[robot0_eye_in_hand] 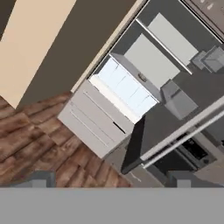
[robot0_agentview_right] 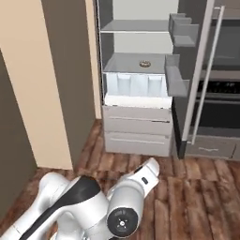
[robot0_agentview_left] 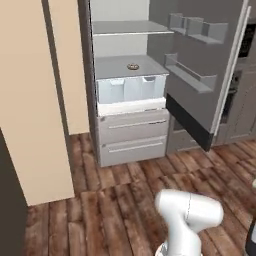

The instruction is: Take the cupcake and donut from the fridge and place them on the empty tray on the dining counter.

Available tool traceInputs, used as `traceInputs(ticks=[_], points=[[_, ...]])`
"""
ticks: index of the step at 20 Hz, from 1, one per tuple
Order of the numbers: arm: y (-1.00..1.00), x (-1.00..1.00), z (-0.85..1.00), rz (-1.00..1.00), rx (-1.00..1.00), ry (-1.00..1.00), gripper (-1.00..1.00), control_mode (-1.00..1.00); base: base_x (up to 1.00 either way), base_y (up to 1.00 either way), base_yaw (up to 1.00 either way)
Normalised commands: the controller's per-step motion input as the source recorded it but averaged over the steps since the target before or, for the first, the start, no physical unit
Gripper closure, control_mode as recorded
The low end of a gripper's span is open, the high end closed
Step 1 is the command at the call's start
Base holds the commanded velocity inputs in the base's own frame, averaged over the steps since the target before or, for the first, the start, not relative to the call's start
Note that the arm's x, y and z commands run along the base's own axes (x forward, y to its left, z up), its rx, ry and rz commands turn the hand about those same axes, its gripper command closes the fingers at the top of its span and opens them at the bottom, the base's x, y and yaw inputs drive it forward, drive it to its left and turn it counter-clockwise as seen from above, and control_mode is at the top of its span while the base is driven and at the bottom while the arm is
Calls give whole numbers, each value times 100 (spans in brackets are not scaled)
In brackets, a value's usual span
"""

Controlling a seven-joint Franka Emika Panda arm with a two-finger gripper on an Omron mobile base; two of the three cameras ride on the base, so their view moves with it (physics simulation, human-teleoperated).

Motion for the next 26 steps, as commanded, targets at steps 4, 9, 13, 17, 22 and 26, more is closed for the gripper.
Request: traceInputs(ticks=[4,9,13,17,22,26], points=[[0,0,0,0,0,0,-100,100,15,68,68],[0,0,0,0,0,0,-100,100,49,47,38],[0,0,0,0,0,0,-100,100,79,-8,6],[0,0,0,0,0,0,-100,100,90,-39,0],[0,0,0,0,0,0,-100,100,89,-55,0],[0,0,0,0,0,0,-100,100,65,-72,1]])
